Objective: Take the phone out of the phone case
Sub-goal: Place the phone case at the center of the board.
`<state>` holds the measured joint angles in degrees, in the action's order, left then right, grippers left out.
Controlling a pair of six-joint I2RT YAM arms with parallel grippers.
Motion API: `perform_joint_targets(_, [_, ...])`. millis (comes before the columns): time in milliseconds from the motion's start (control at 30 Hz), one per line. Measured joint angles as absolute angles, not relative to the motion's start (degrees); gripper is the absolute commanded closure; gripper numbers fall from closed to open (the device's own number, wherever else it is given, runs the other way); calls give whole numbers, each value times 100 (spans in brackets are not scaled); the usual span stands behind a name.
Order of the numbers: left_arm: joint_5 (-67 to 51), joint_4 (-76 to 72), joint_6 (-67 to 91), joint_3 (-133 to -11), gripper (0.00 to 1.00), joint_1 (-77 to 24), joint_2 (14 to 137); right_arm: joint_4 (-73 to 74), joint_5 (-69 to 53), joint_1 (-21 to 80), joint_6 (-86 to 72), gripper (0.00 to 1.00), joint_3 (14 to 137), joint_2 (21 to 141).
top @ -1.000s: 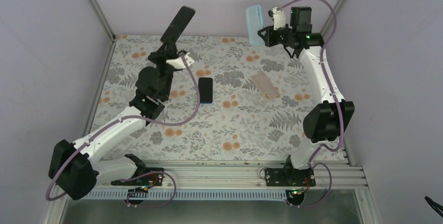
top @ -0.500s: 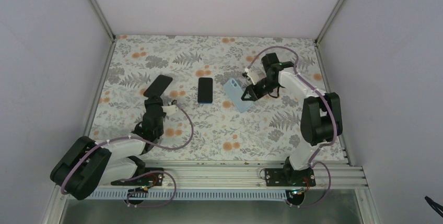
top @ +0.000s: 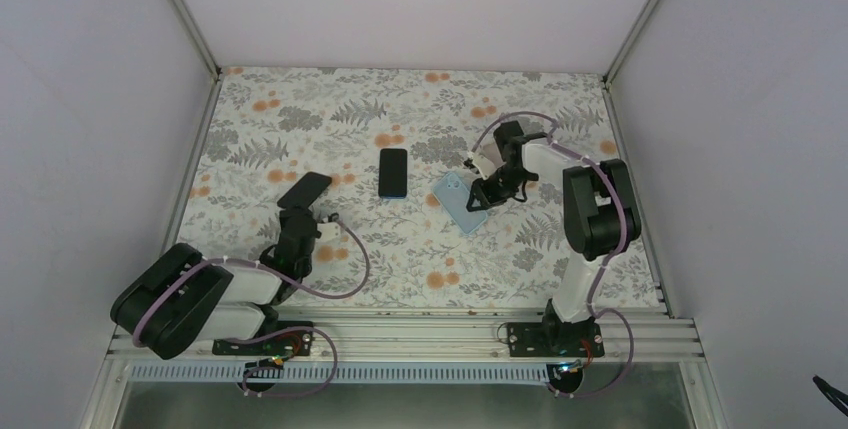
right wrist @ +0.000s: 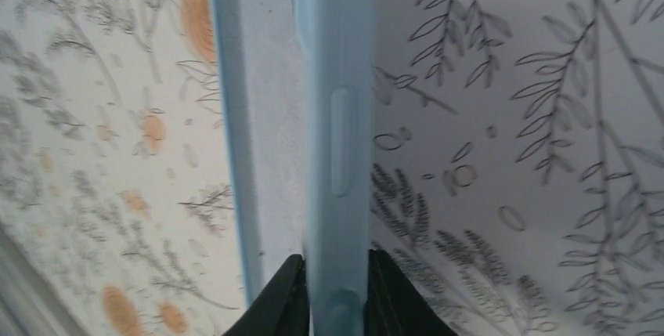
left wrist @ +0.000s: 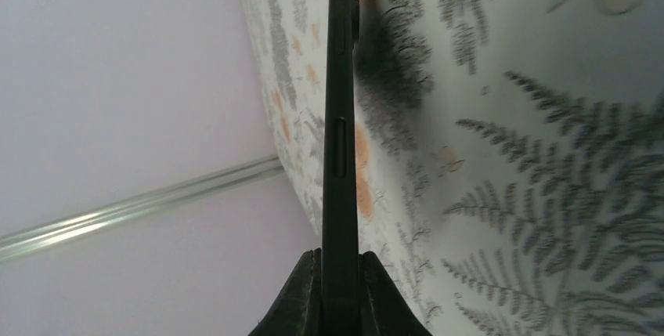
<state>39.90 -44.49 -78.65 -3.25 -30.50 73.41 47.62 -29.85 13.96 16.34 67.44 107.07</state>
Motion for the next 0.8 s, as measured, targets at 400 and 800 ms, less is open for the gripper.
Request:
perform_joint_targets(400, [3448,-3055,-7373,-447,1,-3400,7207,4593,-1715,1417,1643,1,6753,10551])
perform_joint_targets(800, [694,2620,-5391,-3485,0,-4042,6383,5159,-1234,1417,2390,0,7148,8892])
